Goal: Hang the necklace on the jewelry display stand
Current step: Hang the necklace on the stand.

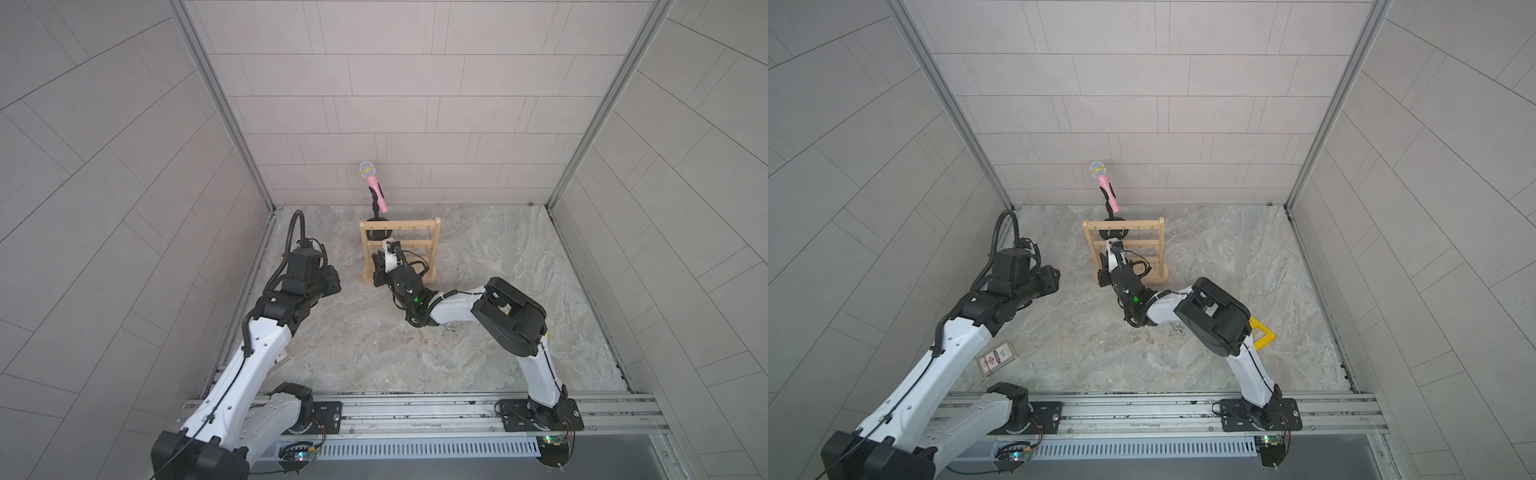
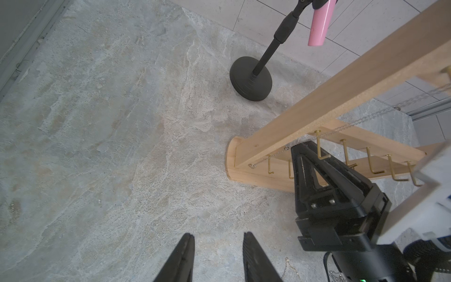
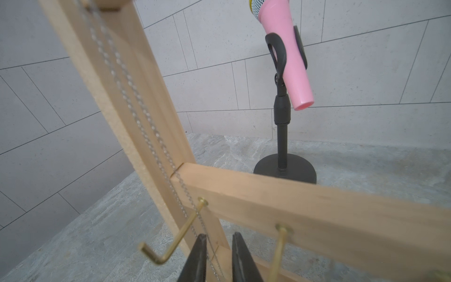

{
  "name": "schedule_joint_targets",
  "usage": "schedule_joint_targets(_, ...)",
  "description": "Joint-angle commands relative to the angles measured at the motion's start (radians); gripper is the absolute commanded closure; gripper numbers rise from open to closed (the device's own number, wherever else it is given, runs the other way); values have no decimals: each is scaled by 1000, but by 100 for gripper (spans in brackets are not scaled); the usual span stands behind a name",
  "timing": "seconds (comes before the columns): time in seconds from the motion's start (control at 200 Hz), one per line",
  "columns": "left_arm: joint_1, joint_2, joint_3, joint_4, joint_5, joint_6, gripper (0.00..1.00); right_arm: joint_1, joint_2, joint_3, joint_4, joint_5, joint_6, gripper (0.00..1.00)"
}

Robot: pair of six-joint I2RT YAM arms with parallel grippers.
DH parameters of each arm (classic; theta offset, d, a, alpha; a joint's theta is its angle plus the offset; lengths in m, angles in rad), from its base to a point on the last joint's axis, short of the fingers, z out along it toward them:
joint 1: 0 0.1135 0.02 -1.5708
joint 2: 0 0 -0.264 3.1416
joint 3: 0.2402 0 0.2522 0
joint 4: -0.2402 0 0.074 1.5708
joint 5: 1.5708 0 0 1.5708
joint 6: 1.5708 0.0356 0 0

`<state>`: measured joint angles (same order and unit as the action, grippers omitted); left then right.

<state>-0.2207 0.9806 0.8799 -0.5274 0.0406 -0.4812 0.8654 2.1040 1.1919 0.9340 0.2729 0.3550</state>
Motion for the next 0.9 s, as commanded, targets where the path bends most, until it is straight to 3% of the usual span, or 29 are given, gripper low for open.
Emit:
schedule_joint_targets(0.0,7,-2,-6,14,-7,0,62,-3,13,18,-5,4,-7,78)
schedule_joint_targets(0.455,9,-4,-7,12,-7,0,62,-3,38,43,-15,12,0,79)
schedule_joint_targets(0.896,13,-5,-12,18,-6,-7,62,-5,2,-10,31,-26,-17,96)
